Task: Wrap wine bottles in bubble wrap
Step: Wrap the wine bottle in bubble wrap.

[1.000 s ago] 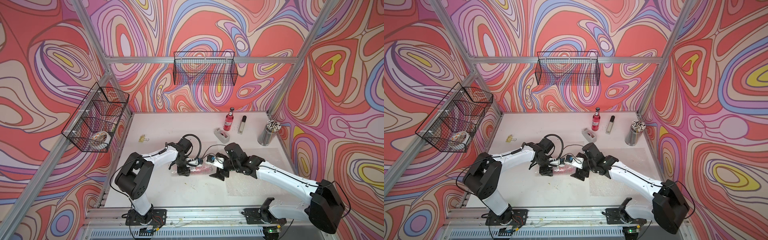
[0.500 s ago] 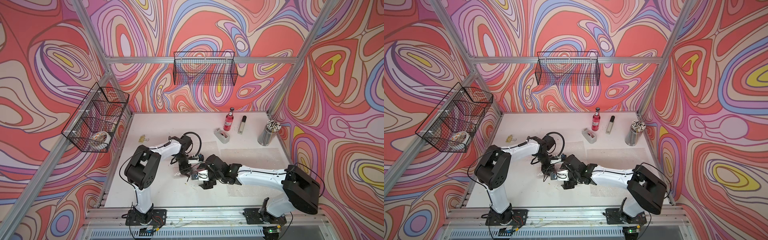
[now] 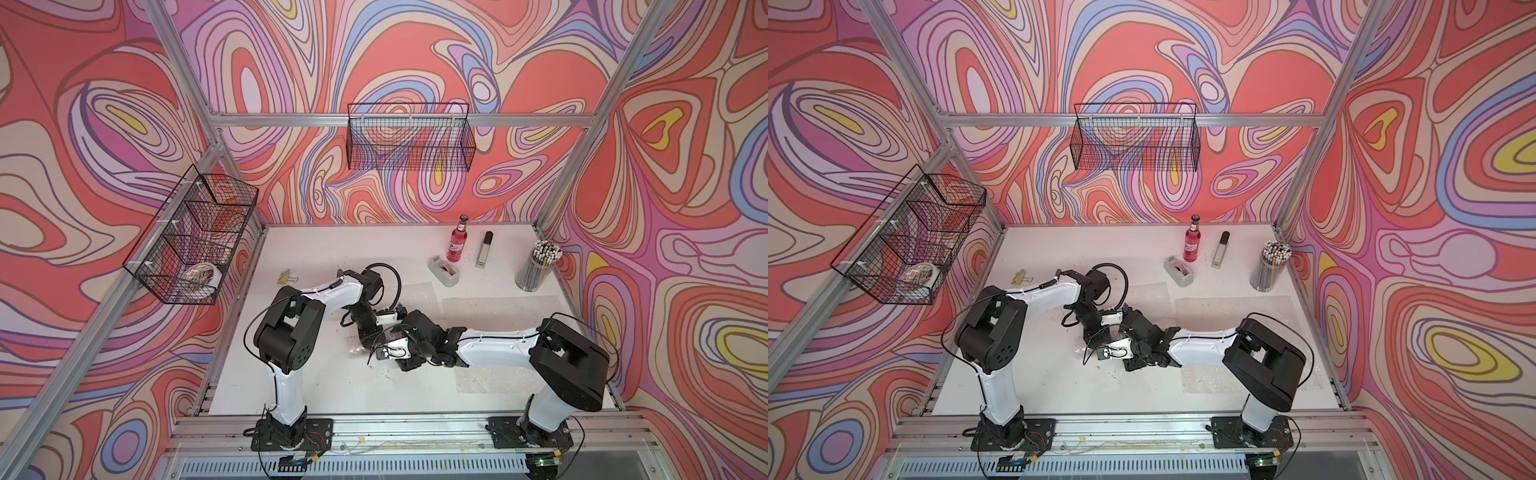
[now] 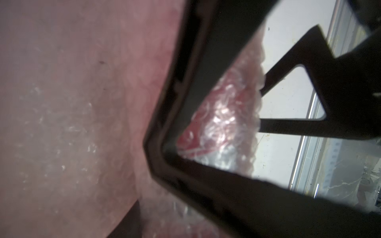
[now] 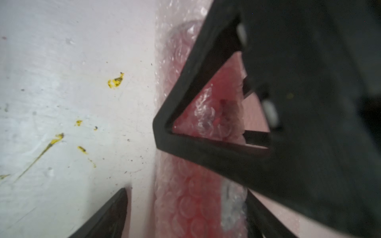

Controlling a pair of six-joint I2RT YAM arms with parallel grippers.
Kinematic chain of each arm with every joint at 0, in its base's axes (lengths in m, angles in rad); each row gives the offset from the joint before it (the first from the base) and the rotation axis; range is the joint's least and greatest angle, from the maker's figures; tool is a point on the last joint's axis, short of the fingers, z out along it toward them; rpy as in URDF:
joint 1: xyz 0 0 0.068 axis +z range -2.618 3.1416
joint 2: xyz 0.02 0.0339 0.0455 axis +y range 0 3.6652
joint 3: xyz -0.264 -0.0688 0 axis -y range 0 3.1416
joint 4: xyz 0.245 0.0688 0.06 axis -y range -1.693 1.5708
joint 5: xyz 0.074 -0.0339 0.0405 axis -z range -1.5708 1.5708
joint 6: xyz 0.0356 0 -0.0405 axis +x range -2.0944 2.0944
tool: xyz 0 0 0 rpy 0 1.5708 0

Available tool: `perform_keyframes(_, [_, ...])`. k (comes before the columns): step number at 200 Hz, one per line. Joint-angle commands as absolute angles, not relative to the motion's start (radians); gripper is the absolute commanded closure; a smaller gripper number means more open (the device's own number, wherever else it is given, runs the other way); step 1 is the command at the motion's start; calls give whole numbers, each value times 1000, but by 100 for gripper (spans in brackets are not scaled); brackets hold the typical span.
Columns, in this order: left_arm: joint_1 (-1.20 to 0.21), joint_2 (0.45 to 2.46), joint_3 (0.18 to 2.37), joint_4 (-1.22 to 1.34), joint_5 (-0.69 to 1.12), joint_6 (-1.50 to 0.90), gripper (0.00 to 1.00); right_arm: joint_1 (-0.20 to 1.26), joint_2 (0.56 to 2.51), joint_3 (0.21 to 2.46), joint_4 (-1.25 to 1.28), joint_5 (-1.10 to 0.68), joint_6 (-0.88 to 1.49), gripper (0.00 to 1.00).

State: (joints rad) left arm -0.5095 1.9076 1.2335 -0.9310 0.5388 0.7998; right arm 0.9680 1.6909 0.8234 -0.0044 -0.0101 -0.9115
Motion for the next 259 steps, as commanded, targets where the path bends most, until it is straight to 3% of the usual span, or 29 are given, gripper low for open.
perform_keyframes(1, [-520,1912,1233,-997,613,829,38,973,1739,850,5,7,-949,22])
perform_keyframes(24, [-519,1892,1232,-1003,622,825,26,971,1752,860,-2,1,-938,31])
perform_keyframes(53, [-517,1851,1214,-996,626,817,21,969,1763,871,-24,-12,-920,45])
perform_keyframes(121, [-444,1560,1164,-1011,388,684,9,935,1766,940,-149,-249,-748,50])
perform_keyframes(131, [-439,1498,1147,-1022,331,670,2,921,1798,969,-192,-321,-715,50])
perform_keyframes(158, [-435,1312,1078,-1058,199,631,0,873,1857,1049,-304,-498,-648,51])
perform_keyframes(191, [-434,1100,976,-1107,249,611,0,809,1952,1153,-433,-678,-611,53])
perform_keyframes(232, [-443,974,876,-1067,277,623,3,758,2089,1303,-663,-827,-644,53])
perform_keyframes(259, [-606,953,762,-849,148,722,4,734,2175,1393,-771,-862,-665,52])
